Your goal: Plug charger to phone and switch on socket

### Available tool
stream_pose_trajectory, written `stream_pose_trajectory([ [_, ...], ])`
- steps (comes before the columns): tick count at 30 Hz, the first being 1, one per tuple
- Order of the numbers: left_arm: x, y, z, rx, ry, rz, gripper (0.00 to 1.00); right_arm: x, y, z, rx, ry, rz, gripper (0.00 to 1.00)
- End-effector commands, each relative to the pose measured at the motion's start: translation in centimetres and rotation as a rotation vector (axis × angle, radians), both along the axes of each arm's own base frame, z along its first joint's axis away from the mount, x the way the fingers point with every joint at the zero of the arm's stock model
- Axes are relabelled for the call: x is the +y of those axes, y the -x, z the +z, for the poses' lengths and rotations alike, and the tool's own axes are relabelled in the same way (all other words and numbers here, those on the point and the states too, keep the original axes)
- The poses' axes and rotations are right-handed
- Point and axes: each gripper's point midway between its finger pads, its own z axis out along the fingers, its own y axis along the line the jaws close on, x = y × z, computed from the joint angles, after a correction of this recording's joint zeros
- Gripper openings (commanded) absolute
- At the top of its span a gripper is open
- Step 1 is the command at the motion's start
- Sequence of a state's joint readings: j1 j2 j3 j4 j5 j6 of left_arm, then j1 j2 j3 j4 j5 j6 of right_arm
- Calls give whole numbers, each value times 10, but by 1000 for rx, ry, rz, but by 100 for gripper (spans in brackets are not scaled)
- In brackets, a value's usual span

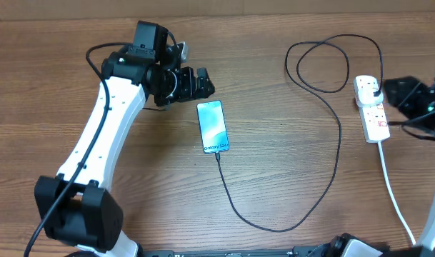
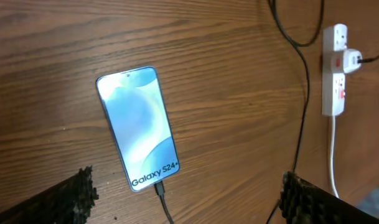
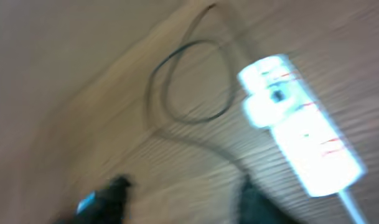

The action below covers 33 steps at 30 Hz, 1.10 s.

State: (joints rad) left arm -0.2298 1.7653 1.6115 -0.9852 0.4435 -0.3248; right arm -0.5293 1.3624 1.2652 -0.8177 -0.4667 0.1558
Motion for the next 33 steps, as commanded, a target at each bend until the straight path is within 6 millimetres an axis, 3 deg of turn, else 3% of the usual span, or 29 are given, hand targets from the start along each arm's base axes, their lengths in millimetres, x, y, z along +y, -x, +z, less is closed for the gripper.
stream_pose_trajectory([
  [1,-2,1,9,-35,-8,-26,100,-39,-8,-24,90,34,-174,4],
  [10,-2,0,9,-36,-8,-25,100,-72,-44,-116,221,-4,-214,4],
  [14,-2,0,10,-37,-7,-25,100,-78,-54,-146,248,-21,-216,4],
  [21,-2,0,9,-36,-8,-25,100,-91,-59,-163,263,-3,-273,4],
  [27,-2,0,10,-35,-6,-22,100,-93,-62,-169,262,-3,-273,4],
  [33,-2,0,10,-35,-6,-22,100,-91,-61,-189,298,-22,-268,4],
])
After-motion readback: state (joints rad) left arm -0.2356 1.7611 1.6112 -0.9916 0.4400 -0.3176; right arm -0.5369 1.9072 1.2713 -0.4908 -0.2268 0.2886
